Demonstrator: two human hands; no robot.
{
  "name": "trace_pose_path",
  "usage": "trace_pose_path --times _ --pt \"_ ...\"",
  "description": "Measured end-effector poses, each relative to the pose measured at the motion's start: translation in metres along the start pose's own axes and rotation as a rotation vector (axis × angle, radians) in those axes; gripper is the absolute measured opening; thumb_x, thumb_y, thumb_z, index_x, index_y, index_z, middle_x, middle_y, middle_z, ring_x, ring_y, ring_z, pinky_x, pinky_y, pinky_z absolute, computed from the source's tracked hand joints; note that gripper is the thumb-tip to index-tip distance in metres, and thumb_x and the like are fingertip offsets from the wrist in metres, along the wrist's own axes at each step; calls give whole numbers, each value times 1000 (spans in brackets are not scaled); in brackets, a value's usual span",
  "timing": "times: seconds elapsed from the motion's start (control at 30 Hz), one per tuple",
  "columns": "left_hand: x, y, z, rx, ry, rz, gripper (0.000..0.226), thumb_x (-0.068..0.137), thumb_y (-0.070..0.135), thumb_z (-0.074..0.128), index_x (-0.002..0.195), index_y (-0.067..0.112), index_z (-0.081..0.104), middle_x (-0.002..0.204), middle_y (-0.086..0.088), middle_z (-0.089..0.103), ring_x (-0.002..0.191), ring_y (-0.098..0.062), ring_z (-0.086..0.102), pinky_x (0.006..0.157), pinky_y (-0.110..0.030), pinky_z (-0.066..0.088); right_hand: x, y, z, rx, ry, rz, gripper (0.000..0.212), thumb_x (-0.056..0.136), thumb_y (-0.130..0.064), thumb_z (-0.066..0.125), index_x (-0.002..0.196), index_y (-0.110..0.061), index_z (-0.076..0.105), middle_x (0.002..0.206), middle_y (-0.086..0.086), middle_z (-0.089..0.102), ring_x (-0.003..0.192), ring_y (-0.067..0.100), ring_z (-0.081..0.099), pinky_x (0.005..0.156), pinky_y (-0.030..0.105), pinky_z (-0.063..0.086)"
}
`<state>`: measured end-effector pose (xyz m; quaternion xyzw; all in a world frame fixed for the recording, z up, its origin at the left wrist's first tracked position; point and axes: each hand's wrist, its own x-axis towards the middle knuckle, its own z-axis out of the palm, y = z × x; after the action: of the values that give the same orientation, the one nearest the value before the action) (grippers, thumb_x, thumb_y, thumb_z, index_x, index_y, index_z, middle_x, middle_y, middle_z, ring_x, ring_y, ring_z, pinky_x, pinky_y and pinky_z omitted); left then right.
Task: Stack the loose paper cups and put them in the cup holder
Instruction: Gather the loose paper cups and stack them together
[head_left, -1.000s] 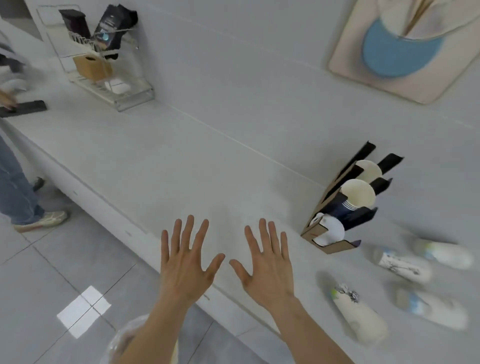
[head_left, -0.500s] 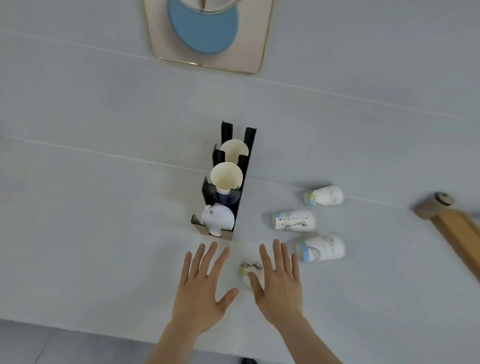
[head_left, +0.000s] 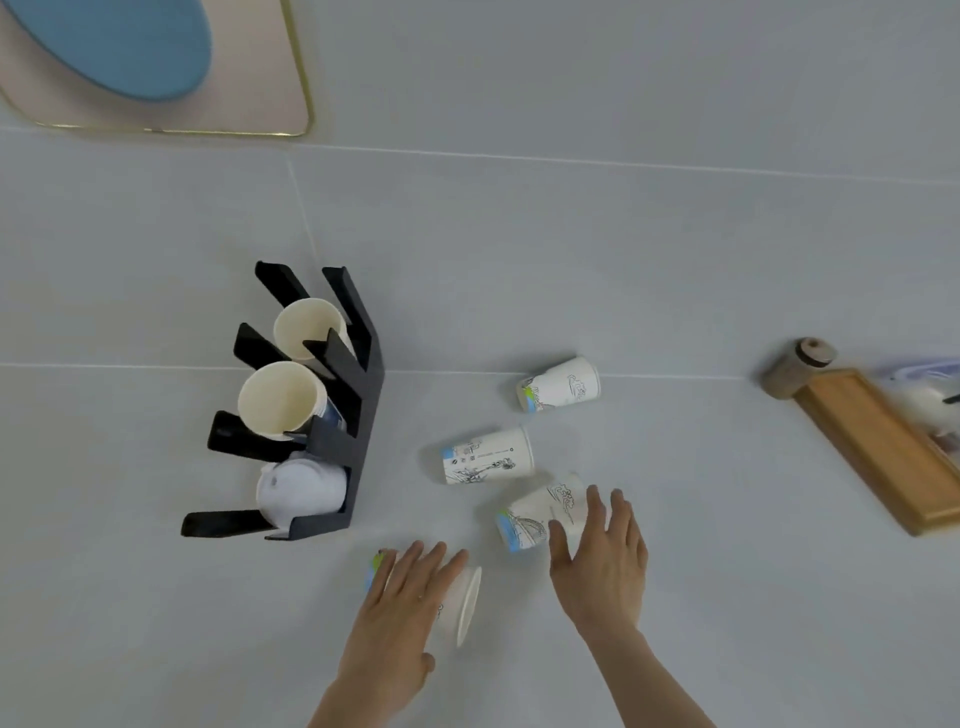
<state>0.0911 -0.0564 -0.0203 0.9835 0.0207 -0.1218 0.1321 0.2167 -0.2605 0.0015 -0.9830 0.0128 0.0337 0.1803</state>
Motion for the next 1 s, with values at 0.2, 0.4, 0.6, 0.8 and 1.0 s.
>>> trace_pose_path --times 0.2,0.4,0.6,0.8,1.0 --pt "20 26 5 -29 103 -95 102 44 27 95 139 27 61 133 4 64 127 -26 61 113 -48 43 56 11 7 431 -208 328 55 95 -47 63 139 -15 56 140 15 52 117 36 58 94 43 48" --pt "41 37 -4 -445 370 -279 88 62 34 84 142 36 47 133 18 51 122 -11 51 104 -30 41 68 9 10 854 -190 441 28 95 -29 65 73 -13 56 77 6 59 69 25 49 58 35 37" --pt "63 46 -13 -884 449 -417 84 59 35 90 118 57 35 121 25 58 103 -4 59 75 -20 45 57 0 -34 999 74 276 16 96 -29 62 80 -27 59 101 -8 60 89 14 59 74 30 44" --pt "63 54 -3 -1001 388 -406 87 53 46 86 115 65 29 109 34 62 97 10 61 68 -18 46 28 -23 -71 812 210 -360 11 93 -27 66 101 -32 69 141 -13 54 122 5 61 92 19 50" --pt "58 50 -14 -987 449 -345 102 47 54 93 126 56 28 121 38 57 108 7 62 74 -16 51 -1 -21 -42 570 85 -697 27 88 -38 72 113 -26 69 159 -2 44 113 13 68 81 29 60"
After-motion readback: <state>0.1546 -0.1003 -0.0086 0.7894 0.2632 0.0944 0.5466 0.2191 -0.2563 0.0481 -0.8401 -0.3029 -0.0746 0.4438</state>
